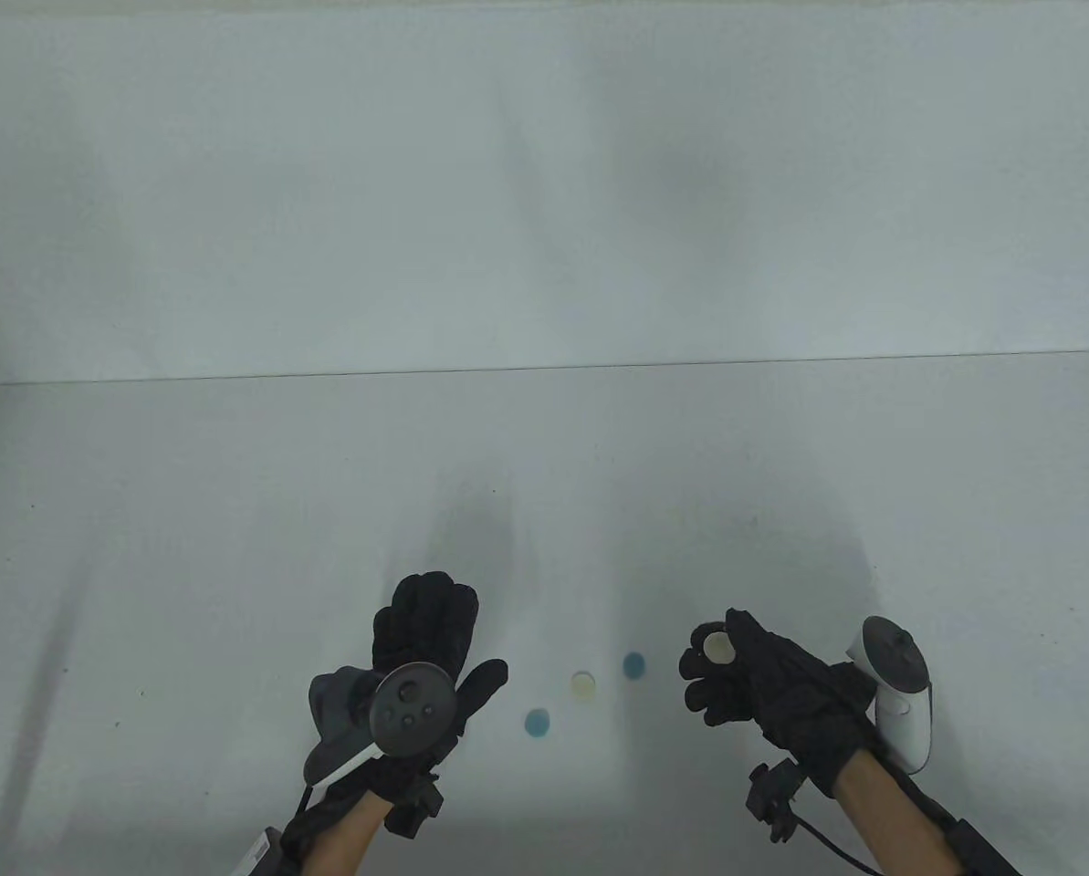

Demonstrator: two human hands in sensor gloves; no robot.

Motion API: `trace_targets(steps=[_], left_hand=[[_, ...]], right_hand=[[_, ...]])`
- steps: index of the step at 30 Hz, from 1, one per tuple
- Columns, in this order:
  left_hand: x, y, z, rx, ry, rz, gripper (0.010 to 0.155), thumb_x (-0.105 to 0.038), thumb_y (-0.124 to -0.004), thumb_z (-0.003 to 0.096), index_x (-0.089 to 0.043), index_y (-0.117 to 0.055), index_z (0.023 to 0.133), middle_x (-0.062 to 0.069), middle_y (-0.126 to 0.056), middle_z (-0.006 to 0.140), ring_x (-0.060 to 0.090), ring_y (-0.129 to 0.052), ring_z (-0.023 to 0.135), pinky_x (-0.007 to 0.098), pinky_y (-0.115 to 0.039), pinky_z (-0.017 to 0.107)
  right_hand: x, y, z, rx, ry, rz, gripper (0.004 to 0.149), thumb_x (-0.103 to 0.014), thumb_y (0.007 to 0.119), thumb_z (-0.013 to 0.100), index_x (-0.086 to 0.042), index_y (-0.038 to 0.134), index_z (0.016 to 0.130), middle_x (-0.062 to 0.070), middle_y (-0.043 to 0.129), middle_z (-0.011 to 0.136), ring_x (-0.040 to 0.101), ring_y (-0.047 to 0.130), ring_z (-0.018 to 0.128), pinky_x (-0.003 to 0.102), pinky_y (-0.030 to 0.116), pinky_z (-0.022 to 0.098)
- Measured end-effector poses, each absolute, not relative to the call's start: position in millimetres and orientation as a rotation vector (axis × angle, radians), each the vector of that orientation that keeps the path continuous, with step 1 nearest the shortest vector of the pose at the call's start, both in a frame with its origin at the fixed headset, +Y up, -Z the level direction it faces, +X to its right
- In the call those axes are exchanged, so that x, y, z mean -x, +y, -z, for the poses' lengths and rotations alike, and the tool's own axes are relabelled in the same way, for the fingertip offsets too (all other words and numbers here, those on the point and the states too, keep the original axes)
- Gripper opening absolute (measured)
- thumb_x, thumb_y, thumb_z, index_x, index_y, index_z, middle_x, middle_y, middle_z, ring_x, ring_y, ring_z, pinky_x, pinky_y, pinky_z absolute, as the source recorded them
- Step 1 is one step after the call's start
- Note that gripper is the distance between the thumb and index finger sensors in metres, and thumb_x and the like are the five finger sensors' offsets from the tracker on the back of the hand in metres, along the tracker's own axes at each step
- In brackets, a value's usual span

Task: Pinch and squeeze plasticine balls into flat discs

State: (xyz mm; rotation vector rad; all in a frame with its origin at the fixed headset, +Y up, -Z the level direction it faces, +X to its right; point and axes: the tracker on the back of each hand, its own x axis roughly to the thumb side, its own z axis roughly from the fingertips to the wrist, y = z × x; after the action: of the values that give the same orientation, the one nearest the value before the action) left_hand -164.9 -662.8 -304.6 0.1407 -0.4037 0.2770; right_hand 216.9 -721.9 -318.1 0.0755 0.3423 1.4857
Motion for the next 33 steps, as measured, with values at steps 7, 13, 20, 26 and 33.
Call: trace_targets(steps=[7, 13, 20, 26, 33], left_hand=[[165, -663, 304, -0.14, -0.41, -0.282, 0.079, -0.05, -0.064, 0.0538, -0.004, -0.044, 0.115, 0.027, -0.034, 0.117, 0.055, -0.033, 0.107, 0.064, -0.037, 0.073], [164, -664, 305, -0.127, -0.416, -0.283, 0.079, -0.05, -0.063, 0.0538, -0.004, -0.044, 0.115, 0.027, -0.034, 0.117, 0.056, -0.033, 0.107, 0.064, -0.037, 0.073], [164, -664, 305, -0.127, -0.416, -0.277, 0.079, -0.05, -0.064, 0.0538, -0.004, -0.044, 0.115, 0.027, -0.034, 0.117, 0.056, -0.033, 0.107, 0.064, -0.037, 0.073], [164, -664, 305, -0.12, -0.411, -0.277, 0.079, -0.05, -0.064, 0.0538, -0.004, -0.044, 0.115, 0.027, -0.034, 0.117, 0.056, -0.033, 0.107, 0.064, -0.037, 0.073], [164, -664, 306, -0.119, -0.403, -0.28, 0.079, -0.05, -0.064, 0.0538, -0.004, -0.044, 0.115, 0.027, -0.034, 0.117, 0.055, -0.033, 0.107, 0.064, -0.037, 0.073]], right_hand=[[-215, -721, 317, -0.048, 0.317, -1.587, 0.057, -0.049, 0.073, 0.057, -0.004, 0.079, 0.09, 0.014, 0.098, 0.071, 0.026, 0.104, 0.05, 0.025, 0.096, 0.033], [-217, -716, 316, -0.005, 0.24, -1.653, 0.041, -0.038, 0.08, 0.054, -0.006, 0.085, 0.08, 0.005, 0.102, 0.055, 0.015, 0.106, 0.036, 0.018, 0.097, 0.021], [-218, -723, 317, -0.03, 0.303, -1.556, 0.05, -0.045, 0.072, 0.058, -0.007, 0.078, 0.089, 0.011, 0.098, 0.069, 0.023, 0.104, 0.05, 0.023, 0.096, 0.032], [-216, -727, 319, -0.095, 0.384, -1.49, 0.082, -0.061, 0.058, 0.059, 0.006, 0.058, 0.106, 0.029, 0.079, 0.096, 0.044, 0.092, 0.073, 0.038, 0.091, 0.045], [-217, -724, 320, -0.057, 0.353, -1.57, 0.054, -0.037, 0.067, 0.062, 0.003, 0.069, 0.098, 0.023, 0.09, 0.084, 0.036, 0.1, 0.063, 0.033, 0.093, 0.041]])
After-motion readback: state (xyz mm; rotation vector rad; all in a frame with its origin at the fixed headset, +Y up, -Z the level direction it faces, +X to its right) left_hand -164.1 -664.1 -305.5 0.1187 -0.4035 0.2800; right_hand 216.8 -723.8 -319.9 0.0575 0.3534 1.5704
